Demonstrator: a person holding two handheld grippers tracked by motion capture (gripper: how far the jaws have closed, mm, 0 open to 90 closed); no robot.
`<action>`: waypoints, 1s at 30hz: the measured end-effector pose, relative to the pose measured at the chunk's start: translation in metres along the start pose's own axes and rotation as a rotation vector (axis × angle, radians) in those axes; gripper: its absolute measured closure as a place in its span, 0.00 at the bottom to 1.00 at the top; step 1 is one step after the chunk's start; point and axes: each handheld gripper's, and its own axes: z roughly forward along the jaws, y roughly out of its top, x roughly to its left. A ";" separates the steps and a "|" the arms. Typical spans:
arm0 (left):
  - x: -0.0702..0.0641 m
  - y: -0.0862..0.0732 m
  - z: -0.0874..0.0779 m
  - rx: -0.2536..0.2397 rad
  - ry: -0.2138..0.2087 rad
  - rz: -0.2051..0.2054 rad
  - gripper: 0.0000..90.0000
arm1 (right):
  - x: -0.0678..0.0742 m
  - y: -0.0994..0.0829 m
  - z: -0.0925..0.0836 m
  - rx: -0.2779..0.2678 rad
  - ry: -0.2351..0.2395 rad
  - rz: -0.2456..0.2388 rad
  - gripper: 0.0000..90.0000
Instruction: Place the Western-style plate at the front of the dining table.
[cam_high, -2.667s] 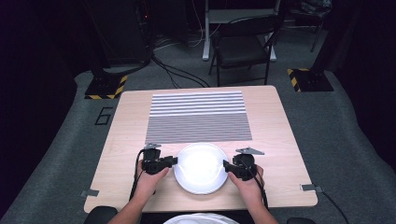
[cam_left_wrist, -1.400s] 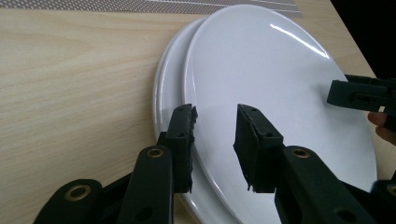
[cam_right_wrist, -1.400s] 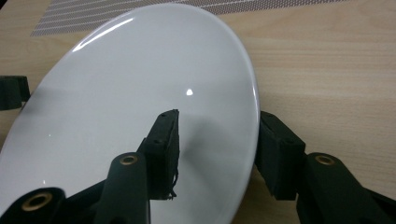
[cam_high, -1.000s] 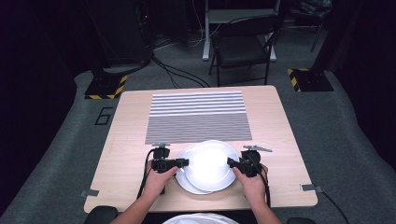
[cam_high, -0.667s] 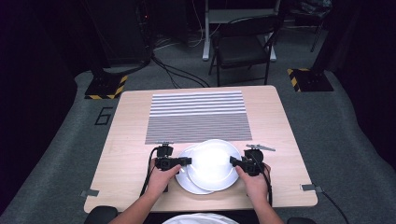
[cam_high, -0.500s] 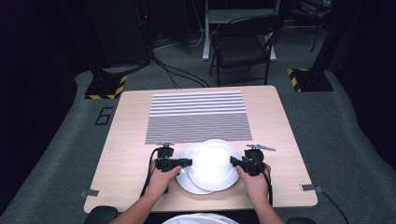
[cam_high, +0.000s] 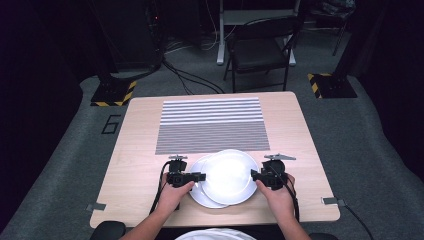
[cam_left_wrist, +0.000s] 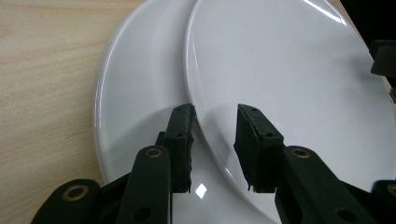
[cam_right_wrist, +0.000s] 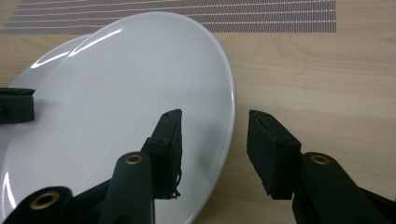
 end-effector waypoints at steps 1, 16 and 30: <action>0.000 0.000 0.000 0.003 0.000 -0.001 0.73 | -0.001 -0.002 -0.002 -0.004 0.013 0.005 0.61; -0.006 0.002 0.008 0.014 -0.026 0.004 0.74 | -0.008 -0.015 -0.007 -0.017 0.069 0.110 0.65; -0.017 0.003 0.013 0.003 -0.012 0.048 0.75 | -0.019 -0.017 -0.009 -0.037 0.005 0.097 0.77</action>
